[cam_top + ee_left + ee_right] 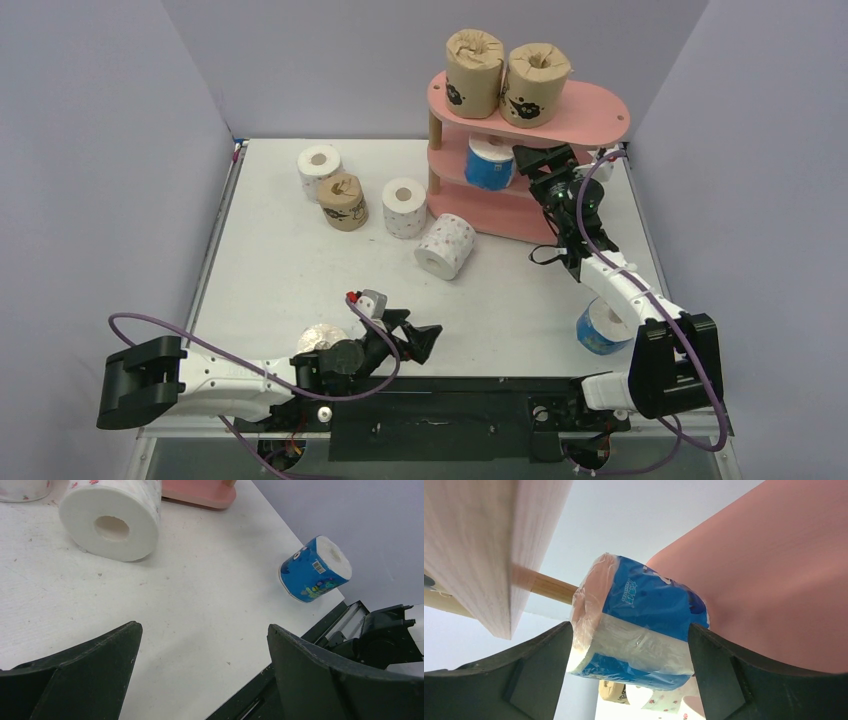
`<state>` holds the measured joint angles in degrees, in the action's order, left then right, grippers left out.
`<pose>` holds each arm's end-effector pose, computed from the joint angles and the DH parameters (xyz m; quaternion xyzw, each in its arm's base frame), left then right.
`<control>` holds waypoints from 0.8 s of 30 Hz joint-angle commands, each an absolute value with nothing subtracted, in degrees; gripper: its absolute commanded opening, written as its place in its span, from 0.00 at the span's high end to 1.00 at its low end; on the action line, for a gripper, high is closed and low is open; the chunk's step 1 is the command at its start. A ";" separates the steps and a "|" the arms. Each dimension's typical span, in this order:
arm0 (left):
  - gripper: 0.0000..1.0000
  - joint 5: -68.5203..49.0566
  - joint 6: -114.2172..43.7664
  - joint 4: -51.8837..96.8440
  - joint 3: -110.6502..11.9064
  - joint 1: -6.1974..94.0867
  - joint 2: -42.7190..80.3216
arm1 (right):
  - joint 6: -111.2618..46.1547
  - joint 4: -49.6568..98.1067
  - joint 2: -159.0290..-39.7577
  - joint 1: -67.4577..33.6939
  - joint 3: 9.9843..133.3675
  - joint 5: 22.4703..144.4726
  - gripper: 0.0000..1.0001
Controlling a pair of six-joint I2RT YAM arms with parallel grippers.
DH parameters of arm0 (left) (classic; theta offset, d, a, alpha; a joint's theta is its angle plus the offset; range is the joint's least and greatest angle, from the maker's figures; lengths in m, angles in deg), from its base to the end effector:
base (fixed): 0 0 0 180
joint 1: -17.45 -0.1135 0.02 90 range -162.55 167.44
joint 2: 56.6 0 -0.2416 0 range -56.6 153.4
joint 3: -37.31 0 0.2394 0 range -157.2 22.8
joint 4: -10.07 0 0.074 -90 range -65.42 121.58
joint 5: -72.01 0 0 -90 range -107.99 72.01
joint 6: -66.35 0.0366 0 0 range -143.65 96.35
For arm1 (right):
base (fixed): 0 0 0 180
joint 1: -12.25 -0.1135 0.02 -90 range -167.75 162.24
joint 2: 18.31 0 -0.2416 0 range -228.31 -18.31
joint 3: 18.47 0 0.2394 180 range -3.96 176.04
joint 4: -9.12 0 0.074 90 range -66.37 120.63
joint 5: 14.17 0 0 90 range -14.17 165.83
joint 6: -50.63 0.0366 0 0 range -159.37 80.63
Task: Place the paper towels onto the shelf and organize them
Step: Move the paper towel to the shelf.
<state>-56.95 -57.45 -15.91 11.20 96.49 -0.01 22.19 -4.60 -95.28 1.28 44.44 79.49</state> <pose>0.0597 -0.1875 0.1857 0.0573 0.7261 -0.3977 0.5580 0.3022 0.0610 0.2901 0.2825 0.6505 0.4351 0.5548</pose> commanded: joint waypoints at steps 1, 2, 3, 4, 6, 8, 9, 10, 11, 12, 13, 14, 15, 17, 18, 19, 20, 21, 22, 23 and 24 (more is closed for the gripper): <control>0.04 -56.77 -56.93 -17.21 10.15 96.61 0.62 | 20.70 -8.41 -94.14 1.93 44.52 81.97 0.21; 0.04 -56.76 -56.97 -17.19 10.14 96.58 0.57 | 20.59 -8.56 -93.83 1.94 44.11 81.98 0.23; 0.04 -56.80 -56.96 -17.17 10.19 96.62 0.59 | 20.38 -8.90 -93.69 2.00 43.43 82.07 0.25; 0.04 -56.86 -56.96 -17.17 10.22 96.63 0.50 | 20.30 -9.07 -93.34 2.03 43.07 82.22 0.26; 0.04 -56.86 -57.12 -17.23 10.35 96.63 0.38 | 20.04 -9.69 -93.07 2.29 41.88 82.28 0.31; 0.04 -56.84 -57.48 -17.22 10.52 96.63 0.47 | 20.07 -10.29 -93.26 2.44 41.01 82.50 0.39; 0.04 -56.84 -57.70 -17.18 10.51 96.59 0.54 | 20.23 -10.78 -93.31 2.52 40.55 82.55 0.44; 0.04 -56.73 -57.81 -17.19 10.58 96.61 0.70 | 20.44 -11.02 -93.49 2.51 40.31 82.67 0.46; 0.04 -56.70 -57.92 -17.18 10.63 96.59 0.75 | 20.60 -11.80 -93.56 2.43 39.91 82.68 0.49; 0.04 -56.67 -58.01 -17.17 10.66 96.61 0.78 | 20.84 -12.14 -93.79 2.41 39.73 82.73 0.51; 0.04 -56.67 -58.01 -17.17 10.66 96.63 0.78 | 20.97 -12.69 -93.93 2.29 39.53 82.92 0.53; 0.04 -56.67 -58.05 -17.23 10.67 96.63 0.74 | 21.11 -12.86 -94.30 2.26 39.54 83.06 0.54; 0.04 -56.71 -58.09 -17.24 10.67 96.63 0.72 | 21.19 -13.07 -94.45 2.21 39.61 83.15 0.56; 0.04 -56.75 -58.24 -17.23 10.71 96.61 0.74 | 21.49 -13.54 -94.84 2.02 39.67 83.06 0.56; 0.04 -56.75 -58.30 -17.25 10.77 96.62 0.82 | 21.61 -13.59 -95.14 1.80 39.78 83.05 0.56; 0.04 -56.75 -58.44 -17.25 10.82 96.68 0.85 | 21.67 -13.73 -95.64 1.70 40.11 83.04 0.56; 0.04 -56.75 -58.49 -17.36 10.83 96.64 0.91 | 22.01 -13.86 -95.91 1.55 40.31 83.08 0.56; 0.04 -56.75 -58.46 -17.35 10.84 96.68 0.94 | 22.26 -14.35 -96.60 1.40 40.68 83.18 0.56; 0.04 -56.75 -58.50 -17.47 10.84 96.65 1.05 | 22.88 -14.96 -96.87 1.05 41.08 83.15 0.55; 0.04 -56.75 -58.46 -17.45 10.73 96.64 1.20 | 23.27 -15.22 -97.70 0.85 41.33 83.07 0.54; 0.04 -56.75 -58.46 -17.52 10.75 96.64 1.26 | 23.97 -15.86 -98.08 0.52 41.68 82.96 0.52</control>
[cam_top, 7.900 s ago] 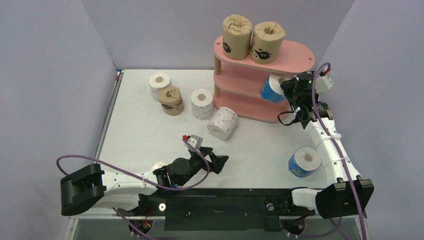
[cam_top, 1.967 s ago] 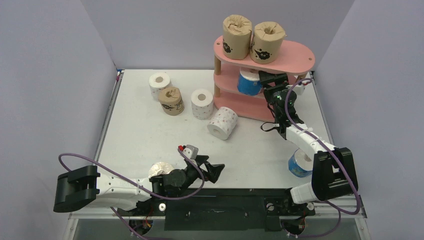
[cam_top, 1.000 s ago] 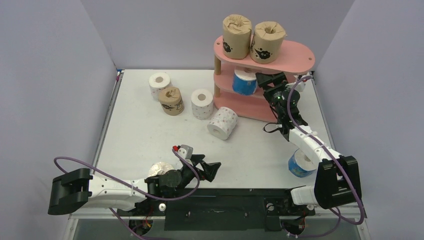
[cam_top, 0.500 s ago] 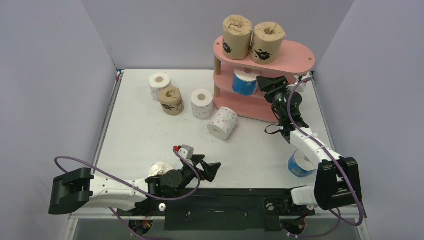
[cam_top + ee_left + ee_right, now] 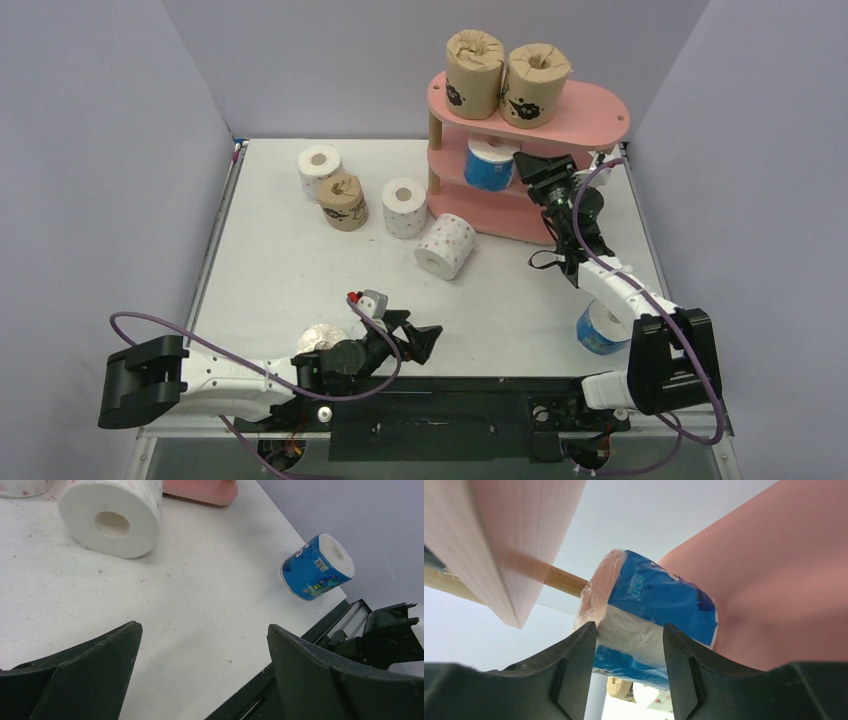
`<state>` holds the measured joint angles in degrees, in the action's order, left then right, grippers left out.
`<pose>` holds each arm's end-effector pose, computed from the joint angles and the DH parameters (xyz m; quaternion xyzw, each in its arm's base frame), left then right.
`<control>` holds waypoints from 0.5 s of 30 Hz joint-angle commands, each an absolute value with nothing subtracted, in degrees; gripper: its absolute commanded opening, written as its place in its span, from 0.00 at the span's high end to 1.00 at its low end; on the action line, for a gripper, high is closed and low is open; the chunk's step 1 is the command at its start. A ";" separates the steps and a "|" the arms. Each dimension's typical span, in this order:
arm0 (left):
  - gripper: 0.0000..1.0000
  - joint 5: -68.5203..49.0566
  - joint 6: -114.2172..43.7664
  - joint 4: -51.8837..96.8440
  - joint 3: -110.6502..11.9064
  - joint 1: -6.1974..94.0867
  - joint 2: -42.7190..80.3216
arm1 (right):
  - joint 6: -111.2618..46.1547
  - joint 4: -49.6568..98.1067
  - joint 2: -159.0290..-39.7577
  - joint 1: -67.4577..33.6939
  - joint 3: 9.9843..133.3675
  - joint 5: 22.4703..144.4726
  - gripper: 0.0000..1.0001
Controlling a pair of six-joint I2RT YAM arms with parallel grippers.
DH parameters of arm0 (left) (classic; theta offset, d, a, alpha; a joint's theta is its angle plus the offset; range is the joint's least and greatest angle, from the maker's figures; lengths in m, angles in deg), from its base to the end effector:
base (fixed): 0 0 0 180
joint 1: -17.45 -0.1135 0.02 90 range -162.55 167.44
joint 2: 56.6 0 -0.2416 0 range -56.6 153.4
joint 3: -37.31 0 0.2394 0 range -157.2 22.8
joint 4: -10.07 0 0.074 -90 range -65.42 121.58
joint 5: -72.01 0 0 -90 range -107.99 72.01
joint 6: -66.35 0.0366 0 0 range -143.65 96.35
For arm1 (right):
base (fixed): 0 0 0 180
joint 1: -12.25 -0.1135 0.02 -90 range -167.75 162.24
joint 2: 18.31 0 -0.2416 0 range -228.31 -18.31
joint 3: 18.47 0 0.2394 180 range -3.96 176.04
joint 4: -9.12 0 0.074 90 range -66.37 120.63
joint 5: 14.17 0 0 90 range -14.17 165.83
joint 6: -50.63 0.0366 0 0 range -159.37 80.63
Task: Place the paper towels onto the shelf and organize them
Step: Move the paper towel to the shelf.
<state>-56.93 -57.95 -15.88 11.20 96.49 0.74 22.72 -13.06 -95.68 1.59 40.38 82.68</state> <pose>0.0599 -0.1884 0.1833 0.0575 0.7297 -0.3954 0.5548 0.2982 0.0606 0.2803 0.2571 0.6342 0.4647 0.5619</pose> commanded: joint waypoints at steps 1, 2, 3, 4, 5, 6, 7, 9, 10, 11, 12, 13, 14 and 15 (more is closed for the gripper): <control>0.04 -56.75 -58.52 -17.56 10.69 96.68 1.24 | 24.38 -16.24 -98.83 0.32 41.93 82.76 0.51; 0.04 -56.80 -58.51 -17.55 10.72 96.67 1.32 | 25.33 -16.97 -99.27 -0.03 42.36 82.63 0.50; 0.04 -56.83 -58.48 -17.58 10.73 96.70 1.25 | 25.76 -17.32 -100.01 -0.18 42.54 82.26 0.49; 0.04 -56.84 -58.41 -17.53 10.74 96.69 1.28 | 26.64 -18.07 -100.43 -0.51 42.98 82.03 0.48; 0.04 -56.91 -58.39 -17.52 10.75 96.66 1.24 | 27.03 -18.45 -101.13 -0.68 43.15 81.53 0.48; 0.04 -56.96 -58.35 -17.47 10.80 96.62 1.23 | 27.64 -18.95 -101.43 -1.01 43.63 81.32 0.47; 0.04 -57.00 -58.35 -17.49 10.83 96.63 1.12 | 27.94 -19.10 -102.04 -1.06 43.92 80.94 0.47; 0.04 -57.12 -58.28 -17.32 10.84 96.63 0.99 | 28.17 -19.34 -102.73 -1.54 44.92 80.64 0.46; 0.04 -57.16 -58.21 -17.28 10.84 96.63 0.93 | 28.15 -19.28 -102.93 -1.59 45.50 80.77 0.46; 0.04 -57.18 -58.16 -17.17 10.84 96.63 0.85 | 28.03 -19.23 -103.17 -1.65 45.82 80.85 0.45; 0.04 -57.19 -58.14 -17.17 10.89 96.59 0.82 | 27.90 -18.97 -103.15 -1.69 46.24 81.08 0.44; 0.04 -57.28 -58.12 -17.10 10.92 96.60 0.71 | 27.37 -18.72 -102.80 -1.72 46.32 81.18 0.44; 0.04 -57.28 -58.17 -17.13 10.97 96.62 0.66 | 26.92 -17.94 -102.39 -1.68 46.34 81.19 0.42; 0.04 -57.28 -58.18 -17.05 11.00 96.59 0.54 | 25.67 -17.41 -101.45 -1.61 46.33 81.19 0.42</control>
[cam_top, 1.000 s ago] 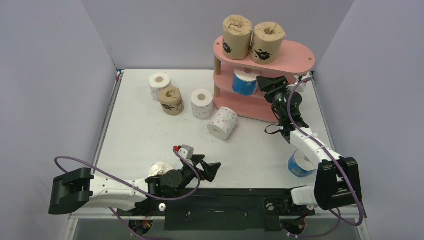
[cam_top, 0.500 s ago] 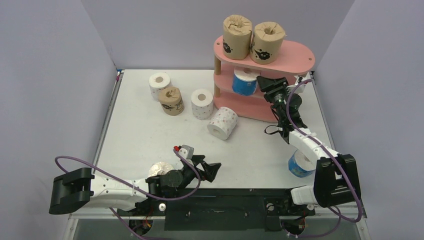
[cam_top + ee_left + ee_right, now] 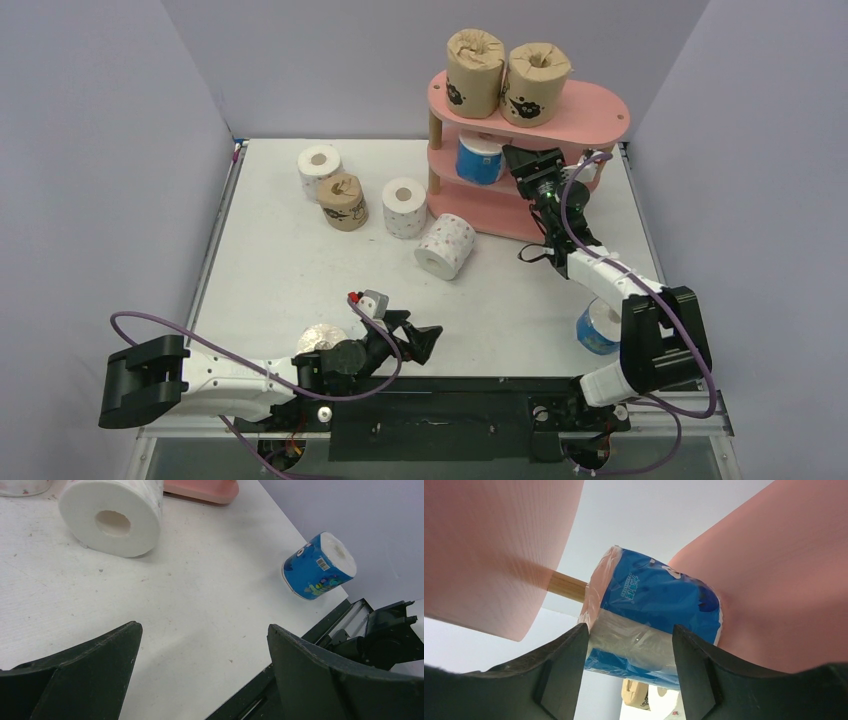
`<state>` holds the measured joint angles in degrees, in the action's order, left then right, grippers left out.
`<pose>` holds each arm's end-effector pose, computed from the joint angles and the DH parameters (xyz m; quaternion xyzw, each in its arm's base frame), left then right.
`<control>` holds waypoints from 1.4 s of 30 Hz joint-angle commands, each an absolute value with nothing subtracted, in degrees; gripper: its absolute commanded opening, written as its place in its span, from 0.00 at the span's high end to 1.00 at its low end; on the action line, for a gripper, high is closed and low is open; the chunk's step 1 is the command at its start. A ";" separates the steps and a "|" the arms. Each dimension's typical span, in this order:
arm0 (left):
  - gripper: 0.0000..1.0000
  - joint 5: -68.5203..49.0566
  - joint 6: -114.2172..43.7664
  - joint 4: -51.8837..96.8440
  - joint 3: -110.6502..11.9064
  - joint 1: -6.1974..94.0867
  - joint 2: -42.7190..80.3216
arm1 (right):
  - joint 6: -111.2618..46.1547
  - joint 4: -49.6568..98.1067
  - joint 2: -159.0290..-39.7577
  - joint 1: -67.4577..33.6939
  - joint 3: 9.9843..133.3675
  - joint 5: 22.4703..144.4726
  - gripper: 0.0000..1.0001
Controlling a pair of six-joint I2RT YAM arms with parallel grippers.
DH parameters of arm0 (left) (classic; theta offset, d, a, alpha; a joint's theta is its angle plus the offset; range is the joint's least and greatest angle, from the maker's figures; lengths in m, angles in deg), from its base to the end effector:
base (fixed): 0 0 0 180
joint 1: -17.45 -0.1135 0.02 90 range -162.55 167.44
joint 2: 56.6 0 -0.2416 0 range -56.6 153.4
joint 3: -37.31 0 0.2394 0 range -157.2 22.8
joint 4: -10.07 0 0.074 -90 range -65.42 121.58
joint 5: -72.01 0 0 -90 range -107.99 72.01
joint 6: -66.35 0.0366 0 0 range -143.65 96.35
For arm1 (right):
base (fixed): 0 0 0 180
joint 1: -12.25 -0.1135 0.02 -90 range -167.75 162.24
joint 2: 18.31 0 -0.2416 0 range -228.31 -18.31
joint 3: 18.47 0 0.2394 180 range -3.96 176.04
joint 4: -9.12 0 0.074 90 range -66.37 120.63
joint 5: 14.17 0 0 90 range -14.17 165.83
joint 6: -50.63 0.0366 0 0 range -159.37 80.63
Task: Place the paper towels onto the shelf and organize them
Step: Move the paper towel to the shelf.
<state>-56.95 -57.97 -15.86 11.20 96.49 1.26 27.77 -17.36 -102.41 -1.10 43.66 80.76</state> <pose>0.0600 -0.1890 0.1817 0.0594 0.7320 -0.3921 0.5539 0.3177 0.0786 0.2729 0.2786 0.6191 0.4963 0.5412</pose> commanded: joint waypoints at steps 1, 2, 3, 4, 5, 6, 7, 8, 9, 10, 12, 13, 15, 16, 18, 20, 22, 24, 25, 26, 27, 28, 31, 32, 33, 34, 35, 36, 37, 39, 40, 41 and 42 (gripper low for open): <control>0.04 -57.28 -58.16 -17.06 11.08 96.61 0.49 | 24.97 -16.12 -100.75 -1.62 46.19 81.26 0.40; 0.04 -57.28 -58.22 -17.07 11.14 96.63 0.34 | 23.76 -15.54 -99.30 -1.62 46.07 81.36 0.40; 0.04 -57.32 -58.19 -17.12 11.25 96.59 0.30 | 23.22 -14.77 -97.86 -1.58 45.71 81.94 0.38; 0.04 -57.29 -58.23 -17.06 11.31 96.67 0.16 | 22.21 -14.42 -97.20 -1.34 45.33 82.35 0.37; 0.04 -57.29 -58.26 -17.07 11.42 96.65 0.12 | 21.92 -13.70 -95.89 -1.27 45.12 82.93 0.36; 0.04 -57.22 -58.31 -17.14 11.40 96.62 0.09 | 21.20 -12.93 -95.29 -1.13 44.70 83.16 0.35; 0.04 -57.20 -58.28 -17.20 11.38 96.63 0.13 | 20.62 -12.49 -94.05 -1.08 44.54 83.66 0.34; 0.04 -57.09 -58.28 -17.30 11.37 96.68 0.21 | 19.22 -11.33 -93.40 -1.08 44.38 83.79 0.34; 0.04 -57.03 -58.28 -17.37 11.35 96.70 0.25 | 18.32 -10.59 -92.15 -1.10 44.34 83.95 0.33; 0.04 -57.03 -58.28 -17.48 11.36 96.69 0.25 | 16.12 -8.85 -91.62 -1.15 44.24 84.02 0.33; 0.04 -57.02 -58.22 -17.51 11.44 96.68 0.07 | 12.29 -6.63 -90.03 -1.19 44.25 84.57 0.33; 0.04 -57.08 -58.19 -17.56 11.56 96.70 -0.16 | 8.97 -5.87 -89.35 -1.22 44.32 84.72 0.33; 0.04 -57.18 -58.25 -17.54 11.73 96.67 -0.44 | 2.80 -3.84 -88.22 -1.68 44.41 84.46 0.33; 0.04 -57.19 -58.36 -17.57 11.77 96.69 -0.44 | 0.57 -3.10 -87.98 -1.97 44.30 83.96 0.32; 0.04 -57.10 -58.44 -17.66 11.76 96.71 -0.33 | -6.00 -3.72 -87.74 -2.87 43.59 83.91 0.32; 0.04 -56.92 -58.26 -17.69 11.46 96.67 0.02 | -11.59 -4.23 -88.02 -3.56 42.95 84.49 0.31; 0.04 -56.74 -58.00 -17.56 11.08 96.72 0.45 | -16.18 -4.11 -88.44 -4.21 42.68 84.79 0.31; 0.04 -56.63 -57.89 -17.54 10.76 96.72 0.90 | -19.62 -3.40 -88.77 -4.84 42.55 84.23 0.31; 0.04 -56.55 -57.82 -17.59 10.67 96.72 1.12 | -21.40 -3.38 -89.08 -5.28 42.45 84.03 0.31; 0.04 -56.56 -57.76 -17.60 10.56 96.72 1.22 | -22.21 -3.25 -89.49 -5.52 42.45 83.55 0.31; 0.04 -56.51 -57.71 -17.65 10.48 96.72 1.38 | -23.85 -3.21 -89.71 -5.95 42.67 83.25 0.30; 0.04 -56.50 -57.61 -17.58 10.36 96.72 1.43 | -24.58 -2.86 -90.30 -6.26 42.87 82.56 0.30; 0.04 -56.41 -57.44 -17.53 10.18 96.67 1.80 | -26.27 -3.19 -91.63 -6.92 43.63 81.14 0.30; 0.04 -56.40 -57.32 -17.57 10.13 96.71 1.83 | -26.62 -3.18 -92.50 -6.98 43.83 80.95 0.30; 0.04 -56.45 -57.09 -17.49 10.07 96.71 1.84 | -26.76 -3.24 -92.93 -7.04 44.31 80.74 0.30; 0.04 -56.52 -56.98 -17.40 10.06 96.72 1.78 | -27.07 -3.30 -93.75 -7.12 44.52 80.66 0.30; 0.04 -56.55 -56.83 -17.33 9.99 96.68 1.72 | -27.24 -3.47 -94.17 -7.15 44.97 80.35 0.30; 0.04 -56.68 -56.76 -17.12 9.93 96.71 1.75 | -27.50 -3.59 -94.93 -7.17 45.23 80.20 0.30; 0.04 -56.76 -56.67 -17.05 9.85 96.72 1.71 | -27.59 -3.89 -95.30 -7.22 45.33 79.87 0.30; 0.04 -57.00 -56.61 -16.92 9.94 96.68 1.65 | -28.00 -4.74 -96.20 -7.22 45.49 79.15 0.30; 0.04 -57.06 -56.56 -16.84 9.95 96.65 1.66 | -28.24 -4.92 -96.78 -7.34 45.67 78.94 0.30; 0.04 -57.08 -56.51 -16.78 10.03 96.68 1.62 | -28.31 -5.28 -97.32 -7.35 45.77 78.67 0.30; 0.04 -57.23 -56.42 -16.80 10.08 96.65 1.57 | -28.43 -5.55 -97.59 -7.42 45.96 78.61 0.30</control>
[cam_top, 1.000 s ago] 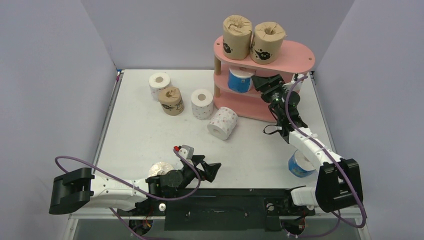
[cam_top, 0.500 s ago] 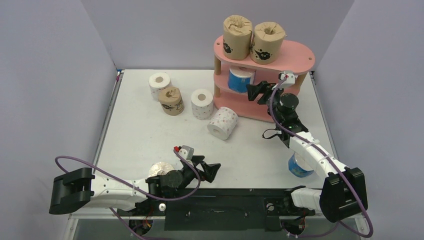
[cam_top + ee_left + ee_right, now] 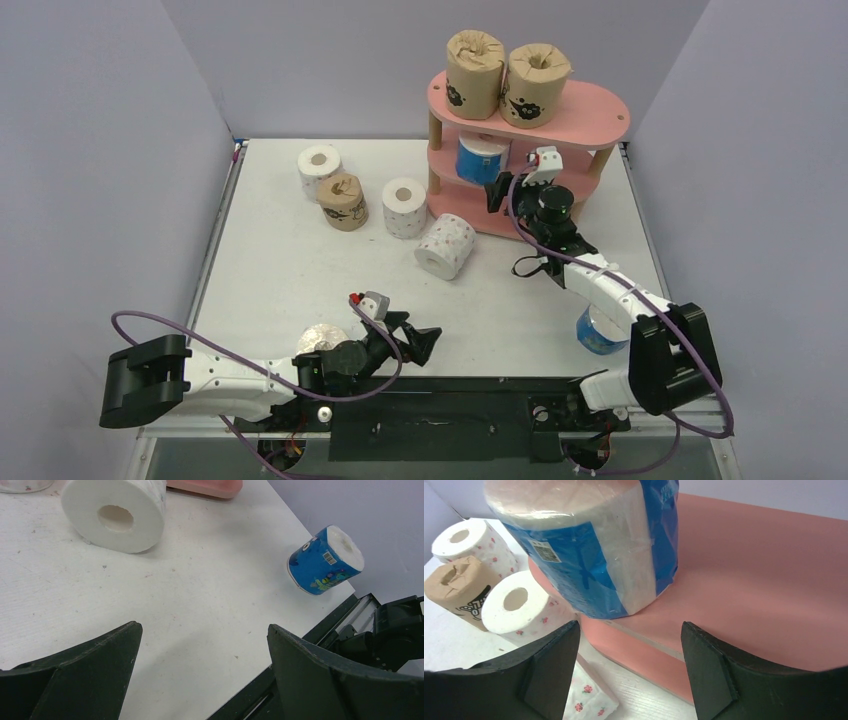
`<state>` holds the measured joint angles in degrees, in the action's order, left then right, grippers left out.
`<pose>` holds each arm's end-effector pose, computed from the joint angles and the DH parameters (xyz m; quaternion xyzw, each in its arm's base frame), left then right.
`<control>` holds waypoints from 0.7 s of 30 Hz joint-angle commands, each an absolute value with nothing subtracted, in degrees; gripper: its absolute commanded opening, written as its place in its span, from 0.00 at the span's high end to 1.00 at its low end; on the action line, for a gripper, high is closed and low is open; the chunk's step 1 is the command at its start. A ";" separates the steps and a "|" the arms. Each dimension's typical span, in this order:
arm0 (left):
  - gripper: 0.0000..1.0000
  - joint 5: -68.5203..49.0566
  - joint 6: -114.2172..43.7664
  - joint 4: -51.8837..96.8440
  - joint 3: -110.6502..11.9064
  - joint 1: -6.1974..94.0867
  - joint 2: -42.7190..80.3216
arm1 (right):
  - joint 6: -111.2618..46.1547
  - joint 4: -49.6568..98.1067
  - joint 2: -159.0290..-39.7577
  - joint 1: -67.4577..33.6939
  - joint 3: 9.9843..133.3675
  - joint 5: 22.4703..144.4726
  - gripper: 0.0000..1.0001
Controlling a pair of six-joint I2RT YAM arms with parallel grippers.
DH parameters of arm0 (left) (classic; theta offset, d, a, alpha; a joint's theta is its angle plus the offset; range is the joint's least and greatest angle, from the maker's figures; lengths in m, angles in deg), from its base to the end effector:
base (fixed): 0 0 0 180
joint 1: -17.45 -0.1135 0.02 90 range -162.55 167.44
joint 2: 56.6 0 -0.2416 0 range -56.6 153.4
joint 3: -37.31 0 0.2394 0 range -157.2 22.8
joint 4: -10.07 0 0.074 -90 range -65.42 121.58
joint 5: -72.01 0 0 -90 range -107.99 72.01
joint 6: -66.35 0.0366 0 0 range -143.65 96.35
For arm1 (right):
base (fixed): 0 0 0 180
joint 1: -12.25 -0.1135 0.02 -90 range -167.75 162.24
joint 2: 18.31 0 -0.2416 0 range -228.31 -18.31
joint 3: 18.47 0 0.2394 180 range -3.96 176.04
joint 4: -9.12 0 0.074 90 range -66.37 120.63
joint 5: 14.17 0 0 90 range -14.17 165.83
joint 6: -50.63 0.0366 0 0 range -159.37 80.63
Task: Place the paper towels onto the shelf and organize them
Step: Move the paper towel to the shelf.
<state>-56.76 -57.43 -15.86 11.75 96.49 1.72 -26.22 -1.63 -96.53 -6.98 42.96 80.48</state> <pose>0.0598 -0.1883 0.1774 0.0681 0.7360 -0.3842 0.5532 0.2915 0.1048 0.2692 -0.0665 0.7403 0.2153 0.6334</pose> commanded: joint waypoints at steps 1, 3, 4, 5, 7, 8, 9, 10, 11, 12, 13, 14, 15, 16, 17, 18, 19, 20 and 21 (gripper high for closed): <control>0.04 -57.38 -56.27 -16.76 10.06 96.64 1.53 | -28.45 -6.10 -98.14 -7.44 46.05 78.68 0.30; 0.04 -57.53 -56.08 -16.83 10.13 96.64 1.56 | -28.47 -6.70 -98.98 -7.56 46.40 78.77 0.30; 0.04 -57.58 -56.08 -16.84 10.14 96.63 1.62 | -28.58 -7.11 -99.25 -7.59 46.71 78.81 0.30; 0.04 -57.66 -55.99 -16.87 10.14 96.63 1.70 | -28.65 -7.39 -99.78 -7.66 46.82 78.86 0.30; 0.04 -57.86 -55.91 -17.02 10.11 96.63 1.89 | -28.71 -7.63 -100.76 -7.74 47.52 78.97 0.30; 0.04 -57.92 -55.97 -17.06 10.17 96.59 1.91 | -28.72 -7.74 -101.02 -7.72 48.13 78.99 0.30; 0.04 -58.01 -55.89 -17.07 10.28 96.58 1.86 | -28.73 -7.87 -101.55 -7.75 48.37 78.99 0.30; 0.04 -58.09 -55.79 -17.18 10.31 96.61 1.85 | -28.73 -8.04 -101.85 -7.77 48.98 79.08 0.30; 0.04 -58.25 -55.76 -17.19 10.31 96.65 1.84 | -28.84 -8.03 -102.41 -7.79 49.71 79.26 0.30; 0.04 -58.34 -55.67 -17.13 10.40 96.64 1.76 | -28.92 -7.91 -102.73 -7.88 50.08 79.37 0.30; 0.04 -58.51 -55.65 -17.16 10.45 96.64 1.69 | -29.15 -7.83 -103.40 -7.93 50.92 79.53 0.30; 0.04 -58.64 -55.60 -17.25 10.61 96.64 1.72 | -29.25 -7.48 -103.79 -7.90 51.34 79.70 0.30; 0.04 -58.85 -55.57 -17.47 10.68 96.63 1.68 | -29.57 -7.26 -104.37 -8.06 52.14 79.79 0.30; 0.04 -58.90 -55.38 -17.49 10.74 96.63 1.63 | -29.72 -6.99 -105.02 -8.12 52.48 79.92 0.30; 0.04 -58.93 -55.29 -17.51 10.75 96.63 1.66 | -29.90 -6.79 -105.35 -8.18 53.09 79.94 0.30; 0.04 -58.98 -55.18 -17.51 10.78 96.63 1.62 | -29.98 -6.78 -105.90 -8.22 53.35 80.07 0.30; 0.04 -59.09 -55.14 -17.47 10.81 96.63 1.61 | -30.08 -6.74 -106.23 -8.27 53.76 80.19 0.30; 0.04 -59.12 -55.05 -17.45 10.84 96.59 1.68 | -30.11 -6.72 -106.60 -8.31 53.99 80.21 0.30; 0.04 -59.17 -54.99 -17.46 10.84 96.58 1.67 | -30.13 -6.74 -106.89 -8.32 54.39 80.33 0.30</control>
